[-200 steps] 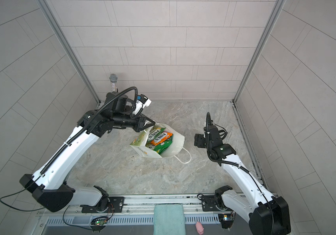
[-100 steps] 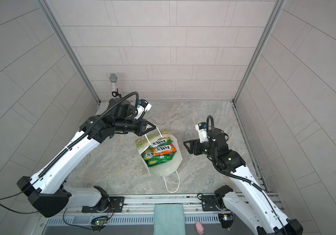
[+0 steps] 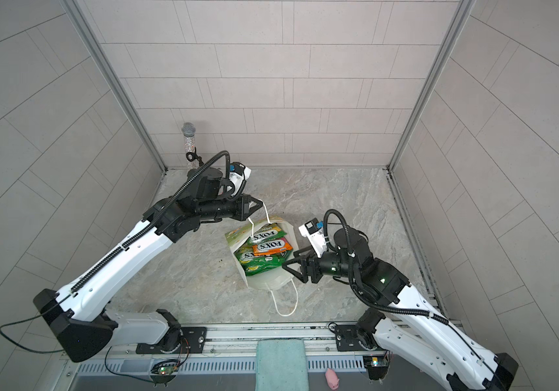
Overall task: Take the snacks out of the paper bag
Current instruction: Pick up the snack from the paper bag.
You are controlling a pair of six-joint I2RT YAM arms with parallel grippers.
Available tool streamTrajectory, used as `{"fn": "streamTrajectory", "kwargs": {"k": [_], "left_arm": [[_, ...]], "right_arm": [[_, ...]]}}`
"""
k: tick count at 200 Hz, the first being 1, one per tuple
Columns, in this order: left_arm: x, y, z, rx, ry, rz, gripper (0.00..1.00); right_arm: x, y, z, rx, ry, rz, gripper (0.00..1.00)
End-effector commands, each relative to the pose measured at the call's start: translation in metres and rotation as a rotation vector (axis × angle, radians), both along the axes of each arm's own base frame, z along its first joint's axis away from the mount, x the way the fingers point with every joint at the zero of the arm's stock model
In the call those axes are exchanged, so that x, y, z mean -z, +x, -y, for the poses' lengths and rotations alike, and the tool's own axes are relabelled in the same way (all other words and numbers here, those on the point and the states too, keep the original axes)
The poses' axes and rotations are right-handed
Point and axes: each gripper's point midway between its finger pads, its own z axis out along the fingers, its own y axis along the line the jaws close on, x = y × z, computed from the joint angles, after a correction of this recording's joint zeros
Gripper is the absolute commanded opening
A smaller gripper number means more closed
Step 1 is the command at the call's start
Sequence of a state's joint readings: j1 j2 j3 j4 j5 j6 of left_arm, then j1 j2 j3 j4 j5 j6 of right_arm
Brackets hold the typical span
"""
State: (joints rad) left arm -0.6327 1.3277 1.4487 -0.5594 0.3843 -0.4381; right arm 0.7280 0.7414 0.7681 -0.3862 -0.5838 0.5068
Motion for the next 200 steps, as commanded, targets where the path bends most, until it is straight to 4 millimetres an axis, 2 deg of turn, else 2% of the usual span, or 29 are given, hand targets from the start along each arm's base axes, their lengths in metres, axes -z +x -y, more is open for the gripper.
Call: {"fn": "streamTrajectory", "kwargs": {"k": [1, 43, 97, 166, 181, 200], "left_arm": [[-0.014, 0.003, -0.002, -0.034, -0.039, 0.043, 0.0], [-0.015, 0.005, -0.002, -0.05, -0.063, 0.043, 0.0], [-0.018, 0.004, -0.001, -0.063, -0.108, 0.04, 0.0], [-0.009, 0.005, 0.0, -0.108, -0.131, 0.036, 0.0], [-0.005, 0.007, 0.001, -0.126, -0.135, 0.041, 0.0], [-0.002, 0.011, 0.002, -0.146, -0.131, 0.047, 0.0]], "right_arm": [[0.016, 0.006, -0.011, 0.014, -0.033, -0.002, 0.65], [0.062, 0.032, -0.013, 0.11, -0.178, -0.029, 0.63], [0.096, 0.063, 0.017, 0.27, -0.43, 0.016, 0.63], [0.098, 0.108, 0.05, 0.514, -0.553, 0.077, 0.63], [0.089, 0.107, 0.045, 0.509, -0.5, 0.068, 0.63], [0.071, 0.094, 0.022, 0.434, -0.335, 0.023, 0.63]]}}
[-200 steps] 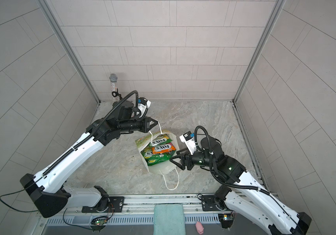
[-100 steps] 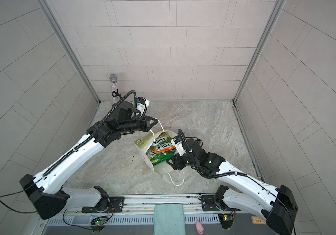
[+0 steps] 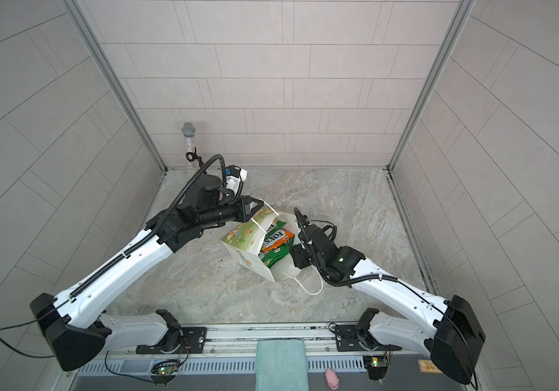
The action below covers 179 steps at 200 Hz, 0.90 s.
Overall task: Take the snacks out of the paper bag
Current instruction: Pick up the snack from the paper bag.
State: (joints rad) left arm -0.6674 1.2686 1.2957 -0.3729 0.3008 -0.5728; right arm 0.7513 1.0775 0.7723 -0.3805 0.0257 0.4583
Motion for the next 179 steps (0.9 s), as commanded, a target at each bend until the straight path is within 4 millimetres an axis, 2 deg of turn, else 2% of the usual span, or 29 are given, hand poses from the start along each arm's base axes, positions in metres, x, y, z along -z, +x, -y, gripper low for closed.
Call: {"fn": "streamTrajectory", "kwargs": {"k": [1, 25, 48, 59, 84, 135, 162, 168, 170, 179], "left_arm": [[-0.011, 0.008, 0.0, -0.049, -0.033, 0.047, 0.0], [-0.009, 0.013, 0.004, -0.05, -0.032, 0.051, 0.0], [-0.007, 0.016, 0.008, -0.048, -0.031, 0.048, 0.0], [-0.008, 0.017, 0.011, -0.042, -0.037, 0.05, 0.0], [-0.011, 0.017, 0.012, -0.043, -0.044, 0.059, 0.0], [-0.015, 0.017, 0.011, -0.052, -0.046, 0.076, 0.0], [-0.015, 0.014, 0.012, -0.039, -0.047, 0.075, 0.0], [-0.015, 0.014, 0.013, -0.037, -0.047, 0.074, 0.0], [-0.015, 0.013, 0.013, -0.036, -0.047, 0.075, 0.0], [-0.016, 0.011, 0.014, -0.024, -0.049, 0.078, 0.0]], "right_arm": [[-0.032, -0.006, -0.018, -0.03, 0.178, 0.015, 0.63], [-0.052, -0.026, -0.041, -0.109, 0.396, -0.01, 0.6], [-0.051, -0.039, -0.048, -0.142, 0.454, -0.051, 0.57], [-0.045, -0.04, -0.049, -0.135, 0.451, -0.067, 0.51], [-0.035, -0.037, -0.058, -0.105, 0.483, -0.1, 0.41], [-0.026, -0.029, -0.086, -0.038, 0.546, -0.147, 0.39], [-0.016, -0.014, -0.076, 0.111, 0.588, -0.145, 0.39], [-0.022, -0.009, -0.075, 0.138, 0.615, -0.124, 0.39], [-0.014, -0.01, -0.072, 0.147, 0.606, -0.128, 0.39], [-0.011, -0.006, -0.067, 0.193, 0.628, -0.116, 0.39]]}}
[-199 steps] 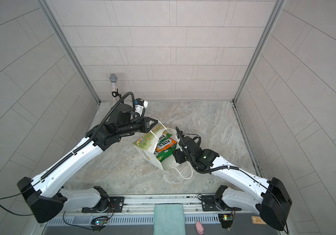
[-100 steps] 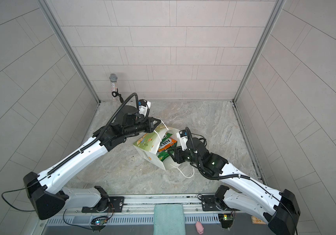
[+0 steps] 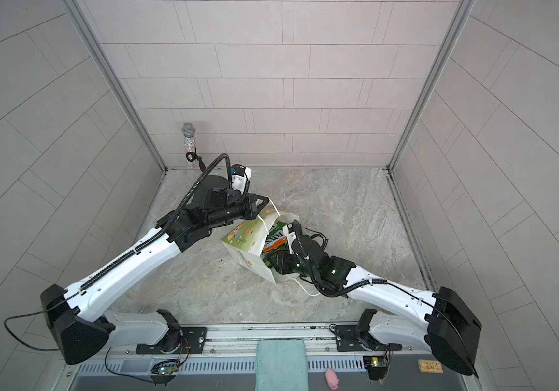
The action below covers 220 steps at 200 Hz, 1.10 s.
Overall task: Take the snacks out of the paper bag
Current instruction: Pick up the snack from the paper bag.
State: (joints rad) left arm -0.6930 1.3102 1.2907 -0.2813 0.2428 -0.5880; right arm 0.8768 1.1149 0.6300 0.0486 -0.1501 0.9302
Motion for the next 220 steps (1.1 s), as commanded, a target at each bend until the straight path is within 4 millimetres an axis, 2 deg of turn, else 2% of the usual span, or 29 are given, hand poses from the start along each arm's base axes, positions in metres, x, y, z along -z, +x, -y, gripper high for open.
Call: {"fn": "streamTrajectory", "kwargs": {"k": [1, 21, 52, 76, 127, 194, 196, 199, 220], "left_arm": [[-0.015, -0.003, 0.002, 0.01, -0.03, 0.039, 0.0], [-0.017, -0.006, 0.004, 0.032, -0.033, 0.042, 0.0], [-0.02, -0.012, 0.006, 0.06, -0.037, 0.05, 0.0], [-0.019, -0.015, 0.009, 0.078, -0.035, 0.052, 0.0], [-0.021, -0.02, 0.013, 0.102, -0.038, 0.056, 0.0], [-0.021, -0.02, 0.016, 0.111, -0.035, 0.059, 0.0], [-0.021, -0.021, 0.016, 0.113, -0.035, 0.058, 0.0], [-0.02, -0.02, 0.016, 0.112, -0.034, 0.057, 0.0], [-0.021, -0.022, 0.017, 0.121, -0.036, 0.059, 0.0]], "right_arm": [[-0.003, 0.02, 0.013, 0.187, 0.089, 0.002, 0.39], [-0.004, 0.029, 0.018, 0.265, 0.117, -0.004, 0.38], [-0.008, 0.04, 0.013, 0.341, 0.198, -0.046, 0.33], [-0.016, 0.047, 0.006, 0.357, 0.259, -0.046, 0.33], [-0.018, 0.06, 0.009, 0.449, 0.334, -0.055, 0.33], [0.003, 0.068, 0.014, 0.54, 0.32, -0.104, 0.31], [-0.007, 0.071, 0.011, 0.538, 0.337, -0.095, 0.31], [-0.009, 0.072, 0.01, 0.536, 0.338, -0.089, 0.31], [-0.011, 0.076, 0.001, 0.506, 0.319, -0.072, 0.31]]}}
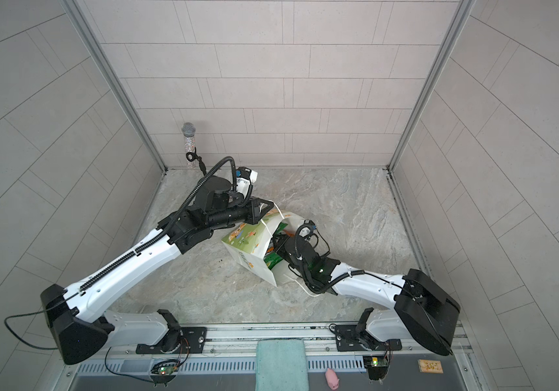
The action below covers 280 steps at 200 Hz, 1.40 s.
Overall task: Take the snacks out of the paper bag
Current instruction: Pick up the snack from the paper bag.
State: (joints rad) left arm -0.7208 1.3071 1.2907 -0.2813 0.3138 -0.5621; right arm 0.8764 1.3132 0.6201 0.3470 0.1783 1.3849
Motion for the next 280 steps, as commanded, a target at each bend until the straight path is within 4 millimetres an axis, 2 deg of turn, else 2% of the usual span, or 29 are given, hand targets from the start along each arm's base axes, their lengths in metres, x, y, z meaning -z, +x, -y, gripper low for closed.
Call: {"fn": "streamTrajectory", "kwargs": {"k": [1, 108, 139, 154, 159, 169, 225, 280], "left_arm": [[-0.019, -0.003, 0.001, 0.018, -0.03, 0.054, 0.0], [-0.022, -0.009, 0.001, 0.046, -0.019, 0.068, 0.0], [-0.021, -0.008, -0.002, 0.033, -0.012, 0.073, 0.0], [-0.021, -0.007, -0.004, 0.019, -0.005, 0.08, 0.0], [-0.02, -0.006, -0.006, 0.012, 0.0, 0.08, 0.0], [-0.019, -0.005, -0.008, -0.004, 0.01, 0.084, 0.0], [-0.011, 0.007, -0.025, -0.114, 0.062, 0.095, 0.0], [-0.005, 0.016, -0.037, -0.195, 0.093, 0.098, 0.0]], "right_arm": [[-0.019, 0.011, -0.008, 0.017, 0.033, 0.036, 0.31], [0.007, 0.021, -0.026, -0.007, 0.023, -0.033, 0.28], [0.017, 0.023, -0.022, -0.005, -0.003, -0.057, 0.19], [0.018, 0.023, -0.018, 0.005, -0.015, -0.053, 0.17], [0.018, 0.023, -0.016, 0.006, -0.026, -0.051, 0.13], [0.015, 0.023, -0.014, -0.001, -0.041, -0.036, 0.0], [-0.016, 0.013, -0.015, -0.114, -0.136, 0.031, 0.0], [-0.04, 0.0, -0.003, -0.169, -0.183, 0.102, 0.0]]}}
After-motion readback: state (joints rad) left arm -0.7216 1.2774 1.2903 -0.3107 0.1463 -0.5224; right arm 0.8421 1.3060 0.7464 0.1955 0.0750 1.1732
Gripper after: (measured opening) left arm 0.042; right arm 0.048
